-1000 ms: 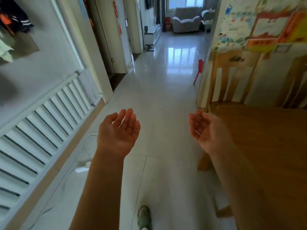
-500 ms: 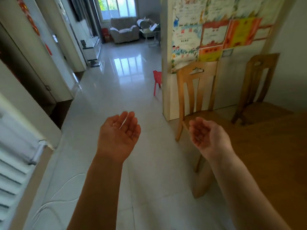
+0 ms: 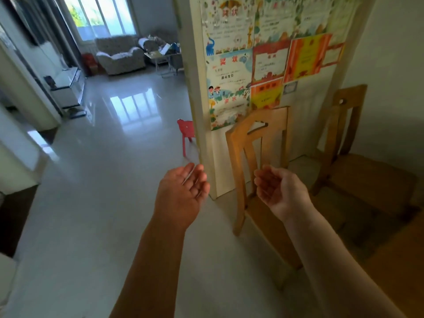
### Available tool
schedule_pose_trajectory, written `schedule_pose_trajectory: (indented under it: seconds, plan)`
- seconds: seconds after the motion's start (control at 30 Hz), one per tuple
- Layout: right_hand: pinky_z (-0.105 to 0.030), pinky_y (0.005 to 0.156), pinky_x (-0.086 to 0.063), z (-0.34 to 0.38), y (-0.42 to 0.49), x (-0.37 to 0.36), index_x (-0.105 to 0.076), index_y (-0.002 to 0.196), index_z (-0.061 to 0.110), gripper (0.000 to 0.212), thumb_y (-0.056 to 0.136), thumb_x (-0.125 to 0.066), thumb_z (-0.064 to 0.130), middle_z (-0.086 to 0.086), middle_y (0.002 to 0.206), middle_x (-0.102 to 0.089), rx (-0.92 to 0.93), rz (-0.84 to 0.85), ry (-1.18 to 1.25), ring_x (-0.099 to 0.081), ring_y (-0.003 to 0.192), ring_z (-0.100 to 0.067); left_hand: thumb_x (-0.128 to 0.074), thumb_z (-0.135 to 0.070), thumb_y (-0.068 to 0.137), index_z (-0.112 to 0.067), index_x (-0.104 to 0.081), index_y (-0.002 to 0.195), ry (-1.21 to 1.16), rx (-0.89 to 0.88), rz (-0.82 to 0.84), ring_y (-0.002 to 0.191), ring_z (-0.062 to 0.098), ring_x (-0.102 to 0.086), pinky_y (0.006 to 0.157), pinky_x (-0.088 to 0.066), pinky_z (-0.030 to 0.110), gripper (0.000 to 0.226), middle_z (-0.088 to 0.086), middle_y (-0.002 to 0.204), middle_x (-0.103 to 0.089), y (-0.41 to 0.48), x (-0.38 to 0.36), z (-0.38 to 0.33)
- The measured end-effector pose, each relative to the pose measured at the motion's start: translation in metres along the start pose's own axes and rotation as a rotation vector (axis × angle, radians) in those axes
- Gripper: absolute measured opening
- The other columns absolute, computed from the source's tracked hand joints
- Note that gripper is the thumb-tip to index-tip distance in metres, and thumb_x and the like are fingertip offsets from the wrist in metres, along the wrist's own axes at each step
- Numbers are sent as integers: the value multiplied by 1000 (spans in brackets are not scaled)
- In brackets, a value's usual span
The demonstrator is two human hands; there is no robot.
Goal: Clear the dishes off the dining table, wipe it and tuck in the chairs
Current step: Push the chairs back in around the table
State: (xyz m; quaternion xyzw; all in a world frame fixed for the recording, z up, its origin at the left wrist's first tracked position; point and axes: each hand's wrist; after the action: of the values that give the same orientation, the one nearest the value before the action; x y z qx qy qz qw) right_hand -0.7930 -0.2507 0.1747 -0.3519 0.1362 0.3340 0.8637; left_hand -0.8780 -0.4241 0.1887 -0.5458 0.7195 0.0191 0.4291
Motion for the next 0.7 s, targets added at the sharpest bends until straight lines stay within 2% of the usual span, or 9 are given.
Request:
schedule_pose_trajectory:
  seconds: [0.27, 0.5, 0.6, 0.7]
  plan:
    - [-34, 72, -51, 14, 143, -83, -66, 103, 10, 23, 101, -46, 22, -8, 87, -73, 5, -114, 49, -67, 80, -21, -40, -25, 100, -10, -61, 106, 79, 131, 74, 74, 18, -63, 68, -49, 30, 27, 5, 84, -72, 178, -35, -62]
    - [-33, 66, -51, 12, 256, -134, -66, 104, 9, 22, 100, -48, 21, -8, 79, -73, 17, -273, 205, -67, 75, -20, -41, -26, 101, -10, -60, 112, 321, 288, 209, 75, 17, -64, 70, -50, 30, 27, 6, 92, -71, 324, -76, -109]
    - [-32, 58, -52, 6, 292, -141, -66, 105, 10, 21, 98, -50, 22, -8, 77, -74, -22, -354, 235, -68, 71, -21, -41, -30, 100, -13, -60, 116, 462, 310, 287, 84, 18, -65, 75, -50, 32, 30, 6, 101, -71, 380, -95, -115]
    - [-25, 49, -50, 6, 324, -147, -64, 102, 8, 21, 99, -47, 19, -10, 78, -71, -64, -398, 248, -66, 69, -22, -45, -33, 98, -14, -61, 115, 658, 360, 368, 99, 20, -64, 80, -49, 35, 30, 7, 112, -69, 430, -123, -100]
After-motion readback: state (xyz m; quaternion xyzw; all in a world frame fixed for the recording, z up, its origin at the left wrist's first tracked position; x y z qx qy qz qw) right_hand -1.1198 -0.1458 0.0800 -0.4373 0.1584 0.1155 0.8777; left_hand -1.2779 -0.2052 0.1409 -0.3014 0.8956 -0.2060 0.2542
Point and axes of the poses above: each hand's wrist, its own y-axis towards the middle knuckle, its own x-axis out of the back of the hand, z = x × y
